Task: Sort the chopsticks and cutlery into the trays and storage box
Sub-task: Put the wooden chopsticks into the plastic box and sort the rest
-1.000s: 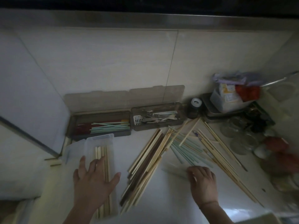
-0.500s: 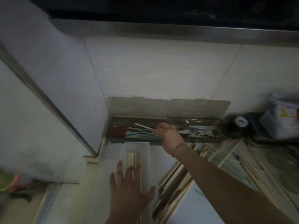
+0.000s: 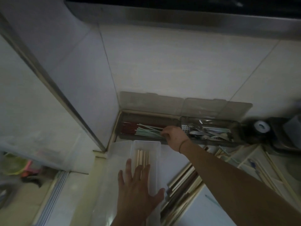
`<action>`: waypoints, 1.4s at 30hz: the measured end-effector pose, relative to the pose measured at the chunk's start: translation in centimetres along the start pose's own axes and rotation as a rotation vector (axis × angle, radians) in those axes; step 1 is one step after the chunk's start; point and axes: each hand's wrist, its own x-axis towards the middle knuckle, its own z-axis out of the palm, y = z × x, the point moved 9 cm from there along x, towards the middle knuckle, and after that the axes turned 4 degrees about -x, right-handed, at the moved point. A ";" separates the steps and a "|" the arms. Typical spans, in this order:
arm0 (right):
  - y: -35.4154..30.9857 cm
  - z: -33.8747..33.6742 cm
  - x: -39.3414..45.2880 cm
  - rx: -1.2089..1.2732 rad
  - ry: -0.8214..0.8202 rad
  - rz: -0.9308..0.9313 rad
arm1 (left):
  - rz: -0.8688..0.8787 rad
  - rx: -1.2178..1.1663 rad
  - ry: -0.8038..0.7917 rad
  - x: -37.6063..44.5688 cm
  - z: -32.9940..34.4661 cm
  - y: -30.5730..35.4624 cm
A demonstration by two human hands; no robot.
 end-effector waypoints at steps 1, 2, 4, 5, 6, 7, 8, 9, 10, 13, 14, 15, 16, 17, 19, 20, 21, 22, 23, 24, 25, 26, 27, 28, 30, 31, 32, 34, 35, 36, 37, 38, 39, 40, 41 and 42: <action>0.2 -1.2 -0.9 0.038 0.081 -0.018 | 0.005 0.003 0.001 0.0 0.0 0.0; 0.6 -2.5 -1.9 0.081 0.179 -0.038 | 0.014 0.005 0.004 0.0 0.0 0.1; 2.2 -5.1 -5.2 0.138 0.383 -0.041 | 0.034 0.018 0.007 -0.1 0.0 0.2; 3.4 -6.0 -7.3 0.146 0.452 -0.011 | 0.040 0.030 0.008 -0.2 0.0 0.2; 4.9 -6.6 -9.6 0.136 0.501 0.040 | 0.045 0.041 0.009 -0.2 0.0 0.3; 6.6 -6.8 -12.0 0.111 0.532 0.107 | 0.050 0.048 0.009 -0.3 0.0 0.3; 8.1 -6.7 -14.6 0.073 0.550 0.173 | 0.053 0.053 0.009 -0.3 0.0 0.3; 9.3 -6.4 -17.3 0.029 0.559 0.226 | 0.053 0.059 0.007 -0.4 0.1 0.3; 9.9 -5.9 -20.0 -0.021 0.568 0.255 | 0.051 0.068 0.003 -0.4 0.1 0.2; 9.6 -3.6 -26.7 -0.215 0.552 0.277 | 0.044 0.091 -0.003 -0.4 0.2 0.2; 9.3 -2.7 -28.6 -0.277 0.525 0.300 | 0.041 0.098 0.000 -0.4 0.3 0.1; 9.3 -1.7 -30.3 -0.327 0.492 0.343 | 0.040 0.101 0.002 -0.4 0.3 0.1; 9.4 -0.8 -31.8 -0.366 0.460 0.392 | 0.044 0.100 0.008 -0.4 0.3 0.1; 9.7 0.0 -33.1 -0.388 0.427 0.443 | 0.047 0.096 0.017 -0.4 0.4 0.0; 10.4 1.3 -35.0 -0.403 0.374 0.527 | 0.047 0.087 0.038 -0.5 0.5 0.0; 10.7 1.8 -35.7 -0.401 0.362 0.553 | 0.044 0.084 0.047 -0.5 0.4 0.0; 11.0 2.2 -36.2 -0.391 0.356 0.577 | 0.045 0.081 0.054 -0.5 0.4 0.0; 11.1 2.2 -36.6 -0.380 0.360 0.595 | 0.048 0.080 0.060 -0.6 0.4 0.1; 11.2 2.1 -36.7 -0.362 0.365 0.610 | 0.051 0.081 0.064 -0.6 0.3 0.2; 11.1 1.8 -36.7 -0.342 0.381 0.617 | 0.052 0.085 0.067 -0.6 0.3 0.2; 11.0 1.4 -36.7 -0.307 0.397 0.630 | 0.052 0.086 0.068 -0.5 0.2 0.3; 10.9 1.2 -36.6 -0.265 0.409 0.634 | 0.051 0.083 0.067 -0.6 0.3 0.3; 10.8 1.0 -36.3 -0.209 0.416 0.643 | 0.050 0.080 0.067 -0.5 0.2 0.3; 10.9 0.9 -35.9 -0.143 0.423 0.647 | 0.049 0.078 0.066 -0.5 0.2 0.3; 10.8 0.6 -34.5 0.041 0.418 0.665 | 0.045 0.076 0.061 -0.5 0.1 0.3; 10.5 0.4 -33.4 0.126 0.404 0.659 | 0.045 0.075 0.057 -0.5 0.0 0.3; 9.8 0.0 -31.9 0.182 0.391 0.631 | 0.044 0.077 0.052 -0.5 0.0 0.3; 8.2 -1.3 -28.3 0.211 0.383 0.542 | 0.040 0.081 0.039 -0.4 -0.1 0.4; 7.3 -2.0 -26.2 0.204 0.375 0.487 | 0.039 0.080 0.036 -0.3 -0.1 0.4; 6.1 -2.8 -24.0 0.189 0.374 0.416 | 0.041 0.071 0.035 -0.3 0.0 0.4; 4.9 -3.6 -21.7 0.162 0.381 0.338 | 0.046 0.056 0.040 -0.3 -0.1 0.4; 3.7 -4.1 -19.5 0.135 0.394 0.266 | 0.052 0.043 0.046 -0.4 -0.1 0.5; 2.5 -4.8 -17.4 0.100 0.424 0.202 | 0.058 0.036 0.051 -0.4 -0.3 0.5; 1.4 -5.5 -15.3 0.053 0.458 0.151 | 0.060 0.035 0.053 -0.3 -0.4 0.5; 0.5 -5.9 -13.4 0.009 0.470 0.116 | 0.059 0.033 0.051 -0.3 -0.5 0.5; -0.5 -6.1 -11.5 -0.020 0.440 0.088 | 0.053 0.029 0.047 -0.2 -0.5 0.5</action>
